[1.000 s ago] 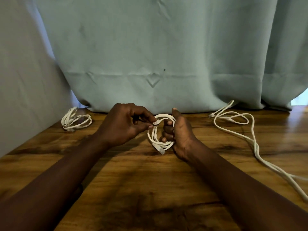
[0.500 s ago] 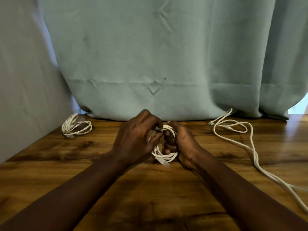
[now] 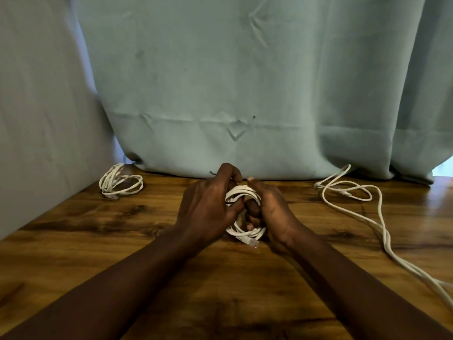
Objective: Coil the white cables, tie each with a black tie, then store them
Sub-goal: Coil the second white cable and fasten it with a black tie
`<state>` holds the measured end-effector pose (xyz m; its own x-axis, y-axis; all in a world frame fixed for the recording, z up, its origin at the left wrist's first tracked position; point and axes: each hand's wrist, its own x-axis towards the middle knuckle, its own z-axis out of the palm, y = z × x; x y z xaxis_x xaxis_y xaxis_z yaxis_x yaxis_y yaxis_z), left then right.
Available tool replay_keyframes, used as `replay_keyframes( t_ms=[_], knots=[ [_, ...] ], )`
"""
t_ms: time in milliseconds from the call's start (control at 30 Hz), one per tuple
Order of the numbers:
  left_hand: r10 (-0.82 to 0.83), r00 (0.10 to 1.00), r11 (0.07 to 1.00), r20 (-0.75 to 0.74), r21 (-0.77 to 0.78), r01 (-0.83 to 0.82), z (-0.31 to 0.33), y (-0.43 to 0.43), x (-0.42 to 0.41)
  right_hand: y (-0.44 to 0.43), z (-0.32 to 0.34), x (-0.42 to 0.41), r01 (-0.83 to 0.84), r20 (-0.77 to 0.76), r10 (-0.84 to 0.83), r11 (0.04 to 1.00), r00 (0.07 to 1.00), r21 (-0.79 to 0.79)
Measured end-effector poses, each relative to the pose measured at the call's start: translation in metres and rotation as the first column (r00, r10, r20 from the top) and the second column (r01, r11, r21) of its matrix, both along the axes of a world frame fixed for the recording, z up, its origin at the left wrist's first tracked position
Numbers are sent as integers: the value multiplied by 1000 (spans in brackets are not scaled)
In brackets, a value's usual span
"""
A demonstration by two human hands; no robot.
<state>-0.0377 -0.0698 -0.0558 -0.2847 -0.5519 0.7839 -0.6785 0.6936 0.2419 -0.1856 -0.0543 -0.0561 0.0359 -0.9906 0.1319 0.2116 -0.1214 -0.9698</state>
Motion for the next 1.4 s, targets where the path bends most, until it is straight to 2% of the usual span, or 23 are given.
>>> replay_keyframes(
  t_ms=[133, 300, 467, 533, 600, 667, 733, 800, 867, 1000, 1167, 1233, 1333, 1400],
  knots=[
    [-45, 998, 998, 44, 38, 43, 5, -3, 3, 1, 0, -3, -28, 7, 28, 1000, 1000, 8],
    [-125, 991, 990, 55, 73, 121, 10, -6, 8, 3, -2, 1, 63, 79, -60, 997, 995, -37],
    [-122, 981, 992, 153, 31, 119, 13, -6, 14, 3, 0, 2, 172, 140, -168, 985, 976, -13],
    [-138, 982, 990, 127, 12, 137, 17, -9, 19, 2, 2, -2, 236, 147, -237, 971, 960, 22],
    [-163, 986, 987, 26, 18, 163, 20, -15, 28, -1, 2, -10, 300, 163, -306, 952, 938, 63],
    [-229, 941, 955, -248, 129, 266, 22, -19, 32, -4, 1, -18, 357, 176, -366, 931, 914, 81],
    [-240, 800, 857, -550, 268, 441, 22, -19, 30, -8, -1, -22, 391, 162, -398, 917, 903, 73],
    [-196, 683, 740, -703, 351, 574, 18, -14, 23, -9, -2, -22, 401, 151, -402, 915, 903, 43],
    [-173, 608, 655, -774, 371, 659, 15, -9, 14, -9, -3, -21, 413, 117, -410, 911, 904, 6],
    [-152, 422, 525, -894, 289, 801, 18, -3, 6, -6, -4, -20, 457, -10, -459, 885, 888, -92],
    [-103, 246, 454, -964, 174, 874, 23, -3, 6, -9, -7, -17, 474, -106, -499, 859, 860, -194],
    [-81, 241, 471, -967, 176, 864, 23, -4, 7, -8, -7, -18, 449, -133, -486, 863, 864, -231],
    [-49, 305, 540, -951, 232, 809, 21, -4, 5, -6, -5, -17, 416, -173, -478, 858, 861, -301],
    [-38, 308, 577, -951, 231, 784, 18, -6, 3, -7, -6, -16, 411, -187, -486, 849, 854, -332]
  ],
)
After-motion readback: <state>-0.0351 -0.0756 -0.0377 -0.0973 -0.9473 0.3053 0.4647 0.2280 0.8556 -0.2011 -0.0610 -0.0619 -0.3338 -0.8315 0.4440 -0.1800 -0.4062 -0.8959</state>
